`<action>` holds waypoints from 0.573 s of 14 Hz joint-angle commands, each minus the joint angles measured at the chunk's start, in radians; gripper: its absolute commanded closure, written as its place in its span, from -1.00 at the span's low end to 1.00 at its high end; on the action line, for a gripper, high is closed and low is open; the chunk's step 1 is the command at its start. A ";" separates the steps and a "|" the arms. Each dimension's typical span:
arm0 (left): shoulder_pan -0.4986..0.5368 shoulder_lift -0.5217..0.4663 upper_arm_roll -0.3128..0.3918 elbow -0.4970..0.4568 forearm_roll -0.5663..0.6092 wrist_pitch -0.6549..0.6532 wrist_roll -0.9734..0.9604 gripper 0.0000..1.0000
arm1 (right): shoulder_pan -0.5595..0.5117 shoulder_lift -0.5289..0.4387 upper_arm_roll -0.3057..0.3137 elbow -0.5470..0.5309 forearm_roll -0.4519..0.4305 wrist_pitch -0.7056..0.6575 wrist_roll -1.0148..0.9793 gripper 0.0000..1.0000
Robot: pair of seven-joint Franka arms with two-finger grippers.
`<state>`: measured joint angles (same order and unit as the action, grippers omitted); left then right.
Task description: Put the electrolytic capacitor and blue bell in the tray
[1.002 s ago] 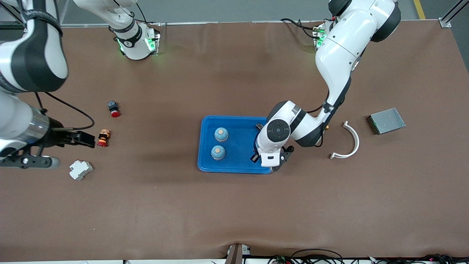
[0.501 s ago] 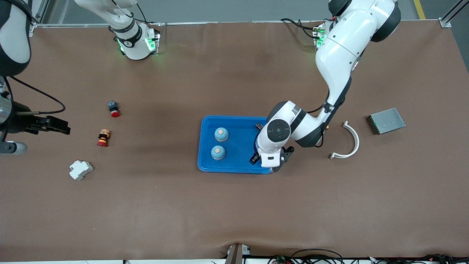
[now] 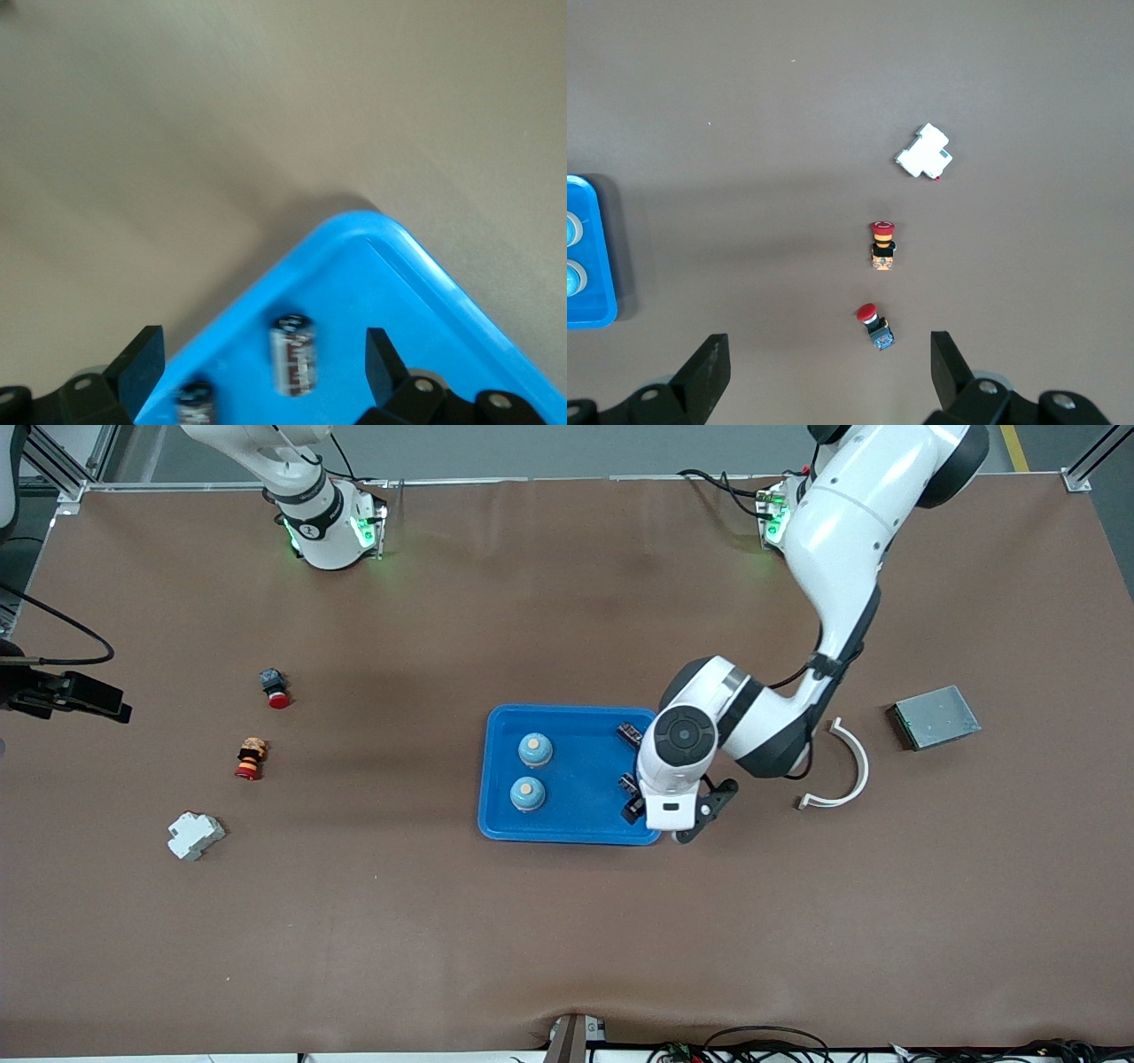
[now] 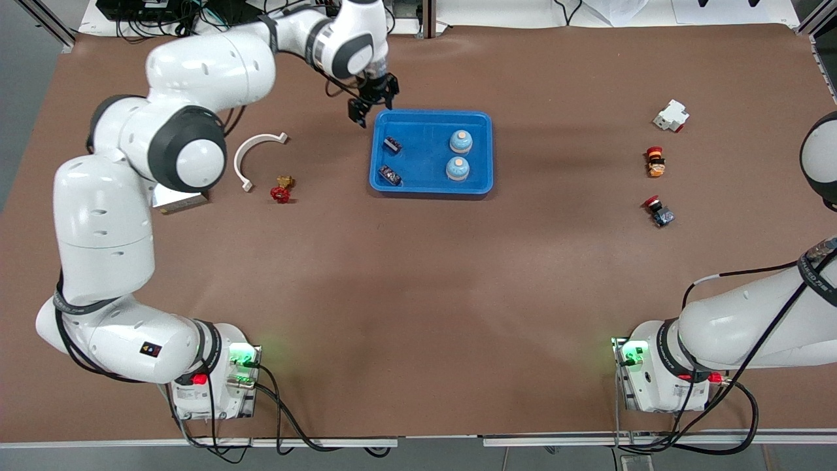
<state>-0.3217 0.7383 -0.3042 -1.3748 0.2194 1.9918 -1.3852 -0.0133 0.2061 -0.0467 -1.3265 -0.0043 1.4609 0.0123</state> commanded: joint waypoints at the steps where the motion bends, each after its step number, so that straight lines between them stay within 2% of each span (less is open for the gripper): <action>1: 0.044 -0.091 -0.004 -0.023 -0.037 -0.091 0.112 -1.00 | -0.007 -0.085 0.001 -0.086 0.012 0.012 -0.009 -1.00; 4: 0.099 -0.167 -0.004 -0.026 -0.072 -0.235 0.292 -1.00 | -0.004 -0.129 0.001 -0.128 0.012 0.018 -0.008 -1.00; 8: 0.234 -0.272 -0.003 -0.026 -0.123 -0.430 0.591 -1.00 | -0.002 -0.171 0.001 -0.167 0.012 0.029 -0.008 -1.00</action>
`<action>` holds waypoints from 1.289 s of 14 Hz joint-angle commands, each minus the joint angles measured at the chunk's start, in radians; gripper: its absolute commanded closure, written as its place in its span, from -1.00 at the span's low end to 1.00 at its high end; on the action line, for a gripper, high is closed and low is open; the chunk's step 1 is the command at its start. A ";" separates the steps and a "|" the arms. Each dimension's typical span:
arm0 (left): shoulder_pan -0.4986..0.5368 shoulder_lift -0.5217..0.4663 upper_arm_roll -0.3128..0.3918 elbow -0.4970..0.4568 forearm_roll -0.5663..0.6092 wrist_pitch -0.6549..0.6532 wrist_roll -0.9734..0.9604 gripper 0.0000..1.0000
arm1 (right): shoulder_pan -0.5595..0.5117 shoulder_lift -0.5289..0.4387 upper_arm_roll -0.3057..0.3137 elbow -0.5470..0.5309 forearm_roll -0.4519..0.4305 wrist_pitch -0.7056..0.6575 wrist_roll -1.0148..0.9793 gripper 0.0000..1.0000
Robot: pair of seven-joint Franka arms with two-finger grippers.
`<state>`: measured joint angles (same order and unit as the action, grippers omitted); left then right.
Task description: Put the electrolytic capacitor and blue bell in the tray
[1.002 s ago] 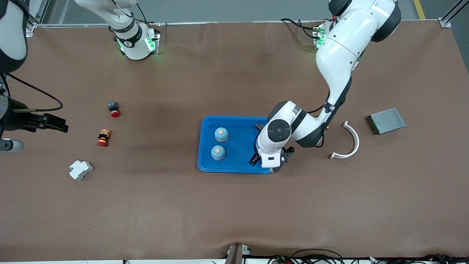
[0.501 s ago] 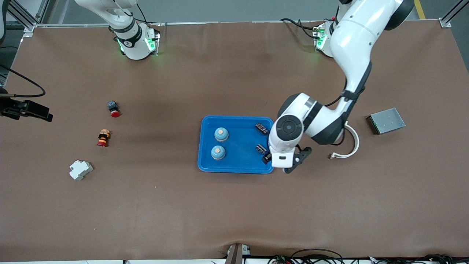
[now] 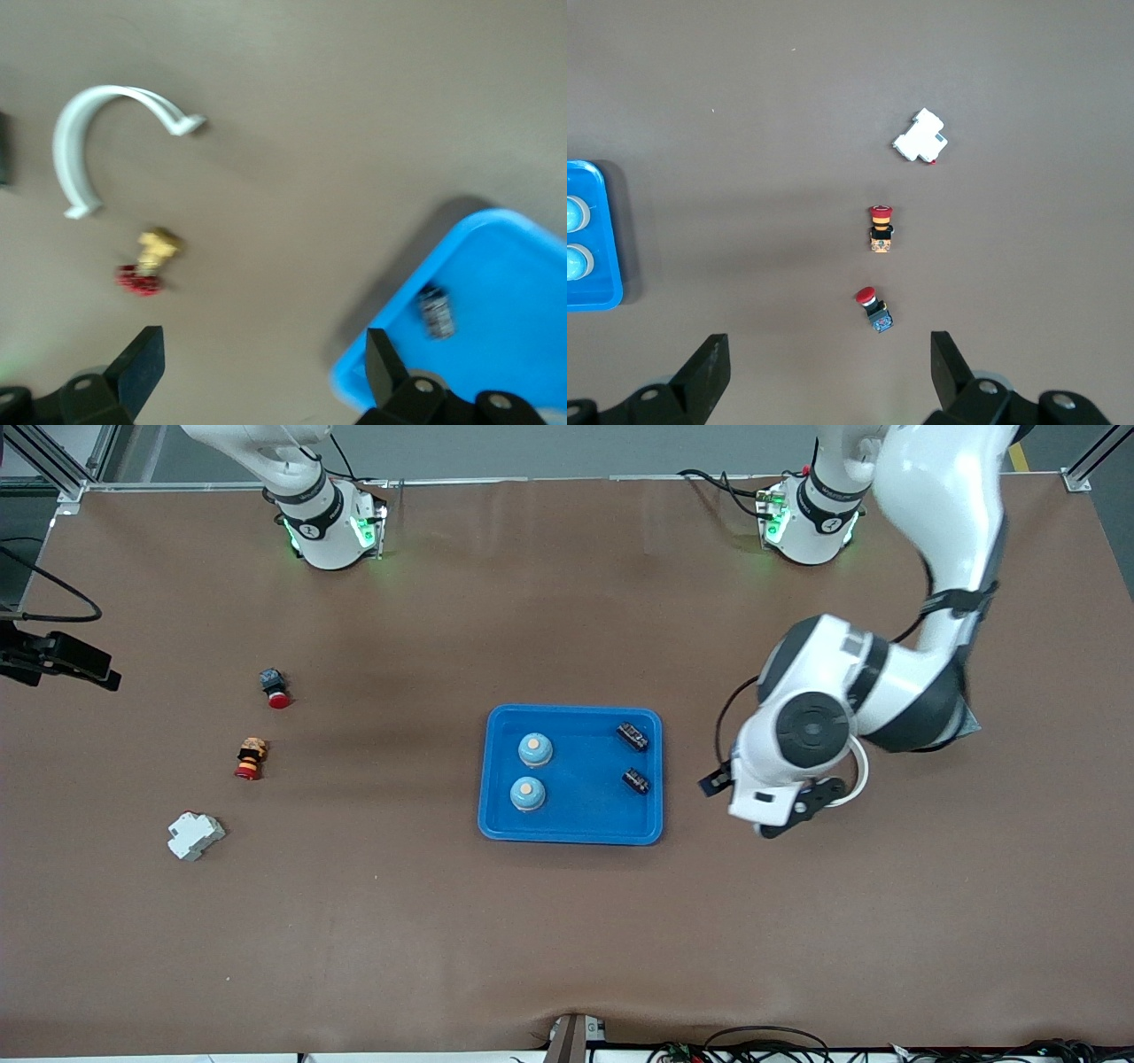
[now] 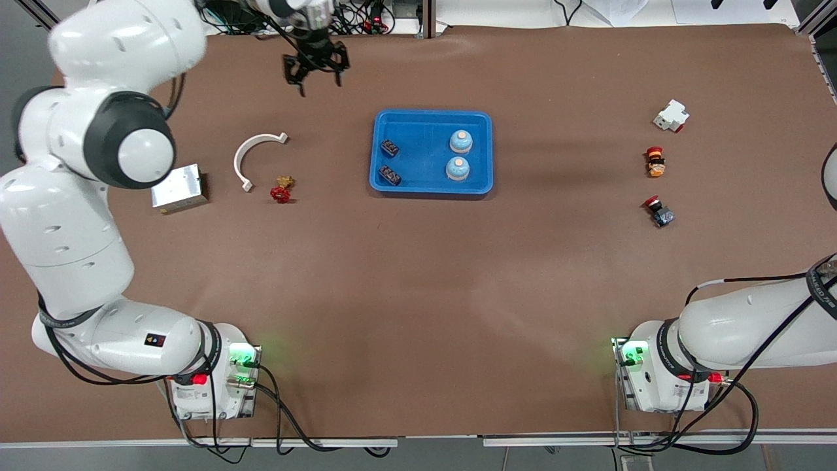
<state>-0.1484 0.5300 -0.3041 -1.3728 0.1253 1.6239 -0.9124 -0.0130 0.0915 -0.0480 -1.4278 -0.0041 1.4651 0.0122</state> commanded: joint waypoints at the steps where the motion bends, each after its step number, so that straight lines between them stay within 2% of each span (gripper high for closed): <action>1: 0.103 -0.090 -0.003 -0.028 -0.029 -0.093 0.186 -1.00 | -0.001 -0.073 0.002 -0.089 0.012 0.038 -0.008 -1.00; 4: 0.264 -0.175 -0.004 -0.032 -0.030 -0.166 0.464 -1.00 | 0.001 -0.122 0.002 -0.164 0.012 0.090 -0.008 -1.00; 7: 0.393 -0.255 -0.004 -0.069 -0.047 -0.182 0.696 -1.00 | 0.001 -0.124 0.002 -0.168 0.012 0.078 0.003 -1.00; 11: 0.450 -0.324 -0.004 -0.138 -0.047 -0.141 0.771 -1.00 | 0.007 -0.124 0.002 -0.169 0.036 0.092 0.005 -1.00; 13: 0.467 -0.382 -0.004 -0.222 -0.047 -0.067 0.785 -1.00 | 0.008 -0.122 0.000 -0.169 0.068 0.107 0.005 -1.00; 16: 0.469 -0.487 -0.004 -0.394 -0.047 0.084 0.799 -1.00 | 0.008 -0.122 0.000 -0.169 0.069 0.112 0.003 -1.00; 18: 0.466 -0.525 -0.004 -0.454 -0.047 0.151 0.799 -1.00 | 0.008 -0.122 0.000 -0.171 0.069 0.112 0.003 -1.00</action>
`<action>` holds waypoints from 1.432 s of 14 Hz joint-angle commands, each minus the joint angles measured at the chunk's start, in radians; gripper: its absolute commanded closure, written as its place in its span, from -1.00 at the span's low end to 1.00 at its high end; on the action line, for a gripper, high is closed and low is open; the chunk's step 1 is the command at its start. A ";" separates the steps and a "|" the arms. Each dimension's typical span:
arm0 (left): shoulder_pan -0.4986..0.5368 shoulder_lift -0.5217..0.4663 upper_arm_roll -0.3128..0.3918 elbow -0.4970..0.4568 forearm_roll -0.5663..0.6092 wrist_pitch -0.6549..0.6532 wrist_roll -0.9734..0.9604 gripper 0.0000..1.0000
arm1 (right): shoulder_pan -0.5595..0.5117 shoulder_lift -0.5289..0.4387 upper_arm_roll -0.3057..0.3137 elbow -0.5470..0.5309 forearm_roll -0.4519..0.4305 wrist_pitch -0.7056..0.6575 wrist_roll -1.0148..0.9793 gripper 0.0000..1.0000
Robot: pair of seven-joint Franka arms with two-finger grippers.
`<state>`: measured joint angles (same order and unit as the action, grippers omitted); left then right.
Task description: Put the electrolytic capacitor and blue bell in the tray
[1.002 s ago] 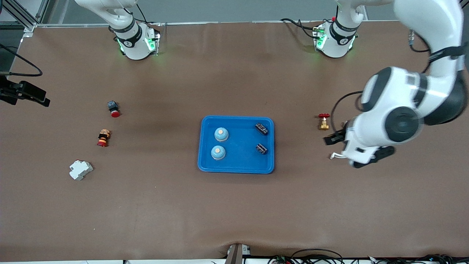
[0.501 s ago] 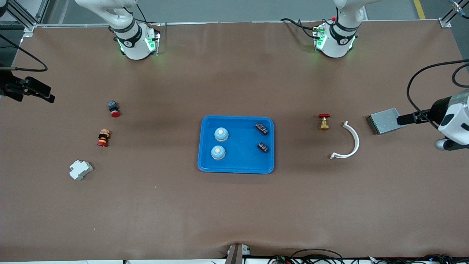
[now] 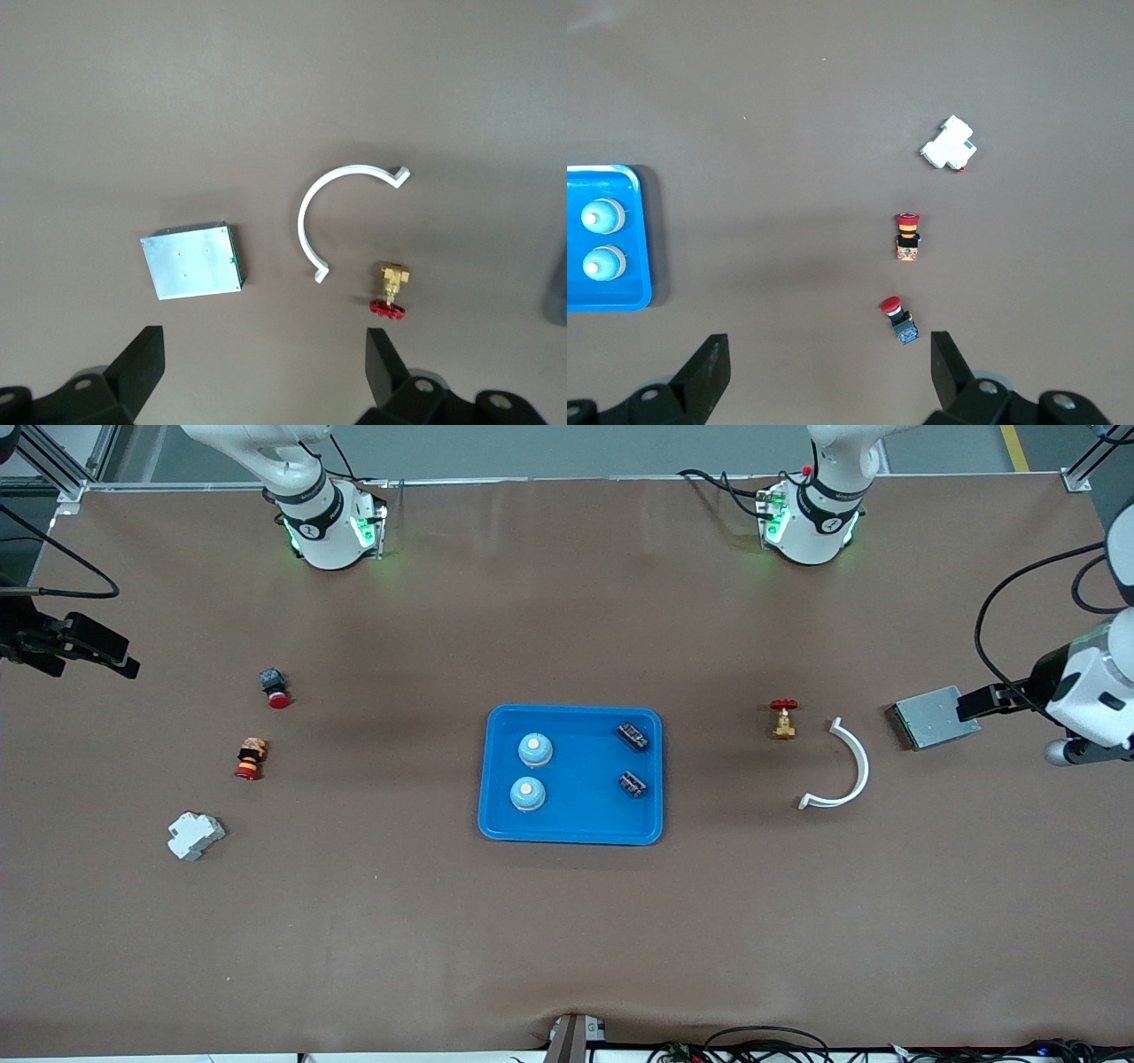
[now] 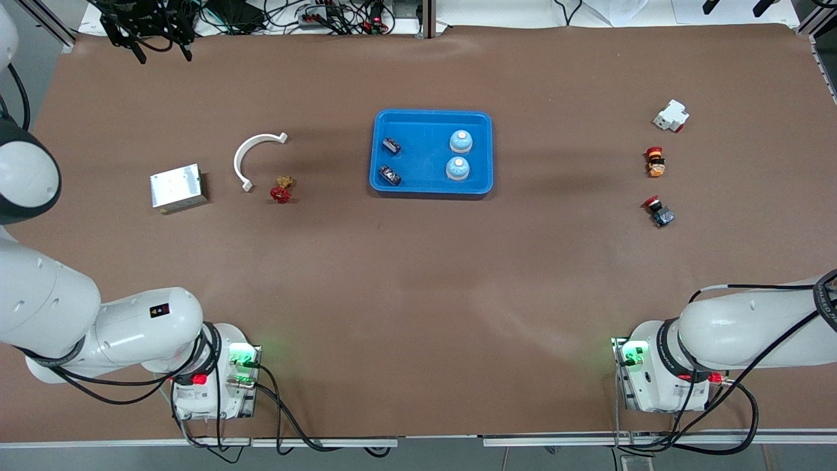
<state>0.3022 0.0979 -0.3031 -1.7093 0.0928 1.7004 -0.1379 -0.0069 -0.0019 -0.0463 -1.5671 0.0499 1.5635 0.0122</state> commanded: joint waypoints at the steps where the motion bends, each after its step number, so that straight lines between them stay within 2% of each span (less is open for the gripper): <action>1: 0.014 -0.104 -0.007 -0.124 -0.015 0.084 0.026 -1.00 | 0.002 -0.029 -0.001 -0.031 0.014 0.013 0.002 -1.00; 3: 0.014 -0.107 -0.010 -0.121 -0.025 0.084 0.046 -1.00 | 0.002 -0.029 -0.001 -0.031 0.014 0.015 -0.001 -1.00; 5: 0.014 -0.116 -0.008 -0.109 -0.103 0.087 0.054 -1.00 | 0.002 -0.029 -0.001 -0.031 0.014 0.027 -0.009 -1.00; 7: 0.012 -0.118 -0.010 -0.083 -0.110 0.082 0.054 -1.00 | 0.005 -0.027 -0.001 -0.031 0.010 0.029 -0.011 -1.00; 10: 0.006 -0.090 -0.008 0.006 -0.102 0.065 0.058 -1.00 | 0.008 -0.027 -0.001 -0.031 -0.001 0.035 -0.020 -1.00; 12: 0.000 -0.092 -0.051 0.058 -0.090 0.061 0.090 -1.00 | 0.008 -0.027 -0.001 -0.033 -0.002 0.044 -0.040 -1.00; 15: 0.003 -0.087 -0.063 0.147 -0.071 0.032 0.120 -1.00 | 0.008 -0.027 -0.001 -0.033 -0.002 0.046 -0.040 -1.00; 20: 0.015 -0.070 -0.053 0.142 -0.084 0.028 0.121 -1.00 | 0.005 -0.026 -0.001 -0.037 -0.001 0.046 -0.040 -1.00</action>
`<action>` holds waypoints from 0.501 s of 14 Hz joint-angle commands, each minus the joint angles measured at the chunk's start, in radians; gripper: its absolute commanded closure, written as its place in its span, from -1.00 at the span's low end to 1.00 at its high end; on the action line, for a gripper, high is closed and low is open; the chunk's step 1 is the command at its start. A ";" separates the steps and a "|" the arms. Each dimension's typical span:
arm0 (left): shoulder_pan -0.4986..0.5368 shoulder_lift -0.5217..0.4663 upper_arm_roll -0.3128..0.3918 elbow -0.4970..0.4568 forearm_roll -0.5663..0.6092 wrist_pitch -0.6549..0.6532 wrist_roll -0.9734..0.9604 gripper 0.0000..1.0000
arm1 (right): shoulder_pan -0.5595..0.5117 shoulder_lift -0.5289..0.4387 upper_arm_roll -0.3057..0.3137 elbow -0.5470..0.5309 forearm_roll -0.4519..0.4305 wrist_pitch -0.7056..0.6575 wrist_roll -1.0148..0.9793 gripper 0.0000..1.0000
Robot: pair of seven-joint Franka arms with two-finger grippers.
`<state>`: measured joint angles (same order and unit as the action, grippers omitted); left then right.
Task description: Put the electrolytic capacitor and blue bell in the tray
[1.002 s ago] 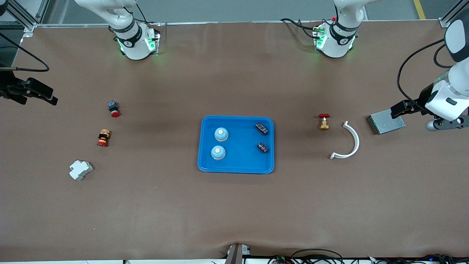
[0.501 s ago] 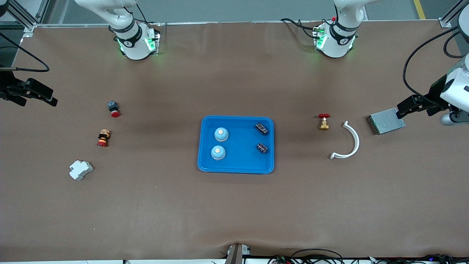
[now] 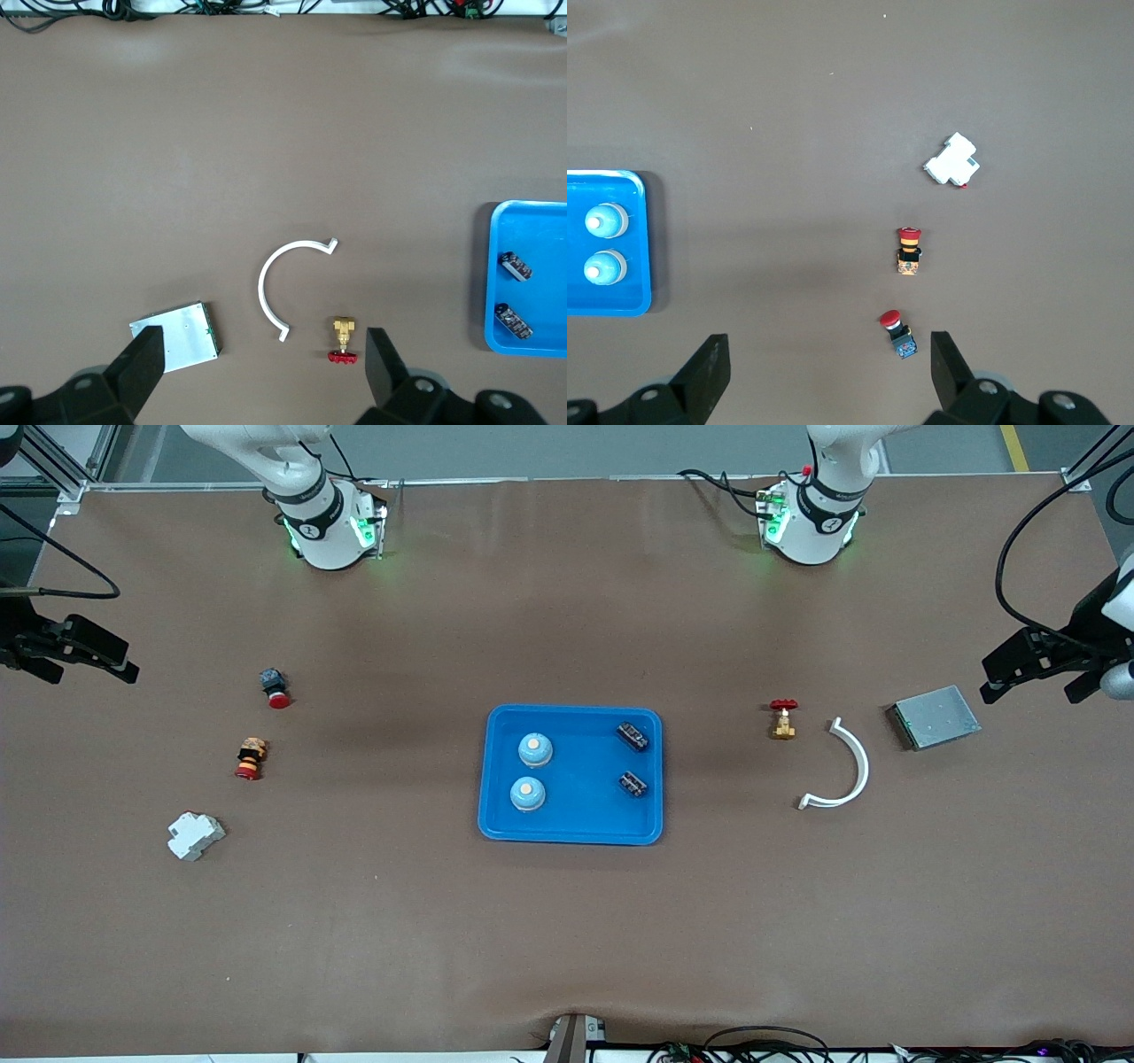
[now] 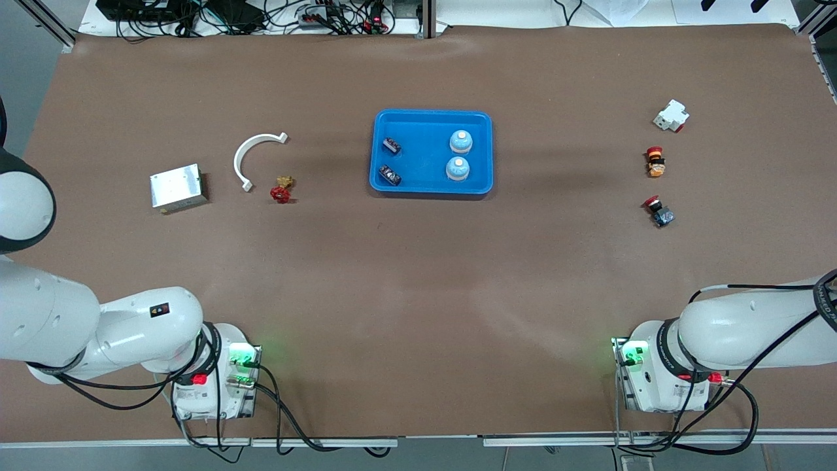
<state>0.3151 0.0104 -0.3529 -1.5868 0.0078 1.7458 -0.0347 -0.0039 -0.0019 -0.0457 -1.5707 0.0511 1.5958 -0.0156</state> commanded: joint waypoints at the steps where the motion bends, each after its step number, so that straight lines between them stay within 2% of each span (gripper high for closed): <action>1: 0.001 0.017 -0.003 0.019 0.001 -0.017 0.015 -1.00 | 0.001 -0.026 -0.002 -0.035 -0.002 0.015 -0.012 -1.00; 7: 0.013 0.022 -0.001 0.021 0.001 -0.017 0.018 -1.00 | -0.001 -0.026 0.000 -0.037 -0.028 0.024 -0.012 -1.00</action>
<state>0.3185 0.0274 -0.3511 -1.5865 0.0077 1.7458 -0.0347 -0.0044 -0.0019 -0.0470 -1.5819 0.0443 1.6073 -0.0156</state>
